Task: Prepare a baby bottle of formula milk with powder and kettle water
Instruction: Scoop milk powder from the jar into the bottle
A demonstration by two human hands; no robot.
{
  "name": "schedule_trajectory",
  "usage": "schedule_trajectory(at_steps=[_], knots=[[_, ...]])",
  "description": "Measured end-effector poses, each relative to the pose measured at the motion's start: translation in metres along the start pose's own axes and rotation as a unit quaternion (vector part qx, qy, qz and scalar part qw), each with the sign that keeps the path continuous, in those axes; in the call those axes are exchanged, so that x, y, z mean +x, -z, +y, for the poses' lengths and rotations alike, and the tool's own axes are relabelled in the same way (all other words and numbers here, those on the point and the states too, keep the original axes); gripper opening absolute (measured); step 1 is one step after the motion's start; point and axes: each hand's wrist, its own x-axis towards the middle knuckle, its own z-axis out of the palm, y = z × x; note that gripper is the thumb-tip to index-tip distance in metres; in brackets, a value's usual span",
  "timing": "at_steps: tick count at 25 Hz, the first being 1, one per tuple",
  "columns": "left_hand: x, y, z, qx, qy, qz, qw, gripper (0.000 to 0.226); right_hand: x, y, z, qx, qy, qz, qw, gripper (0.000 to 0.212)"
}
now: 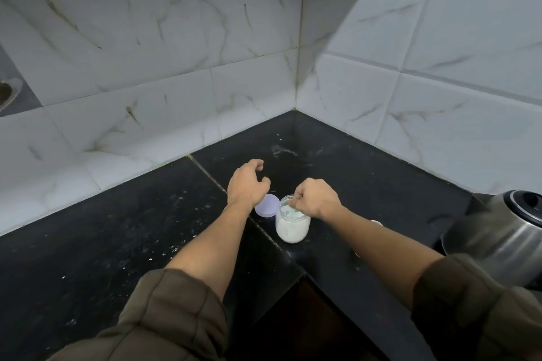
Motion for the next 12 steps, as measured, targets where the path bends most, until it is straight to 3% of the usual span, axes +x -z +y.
schedule_trajectory(at_steps=[6,9,12], knots=[[0.005,-0.009,0.011,0.0,-0.054,0.011,0.998,0.051,0.002,0.008,0.011,0.012,-0.02,0.021,1.0,0.013],[-0.005,-0.021,0.033,0.006,-0.127,0.037,0.991,0.043,-0.003,0.032,0.029,0.074,-0.038,0.088,0.993,0.015],[-0.022,-0.043,0.061,-0.019,-0.212,0.009,0.977,0.042,-0.014,0.062,0.057,0.112,-0.056,0.169,0.978,0.016]])
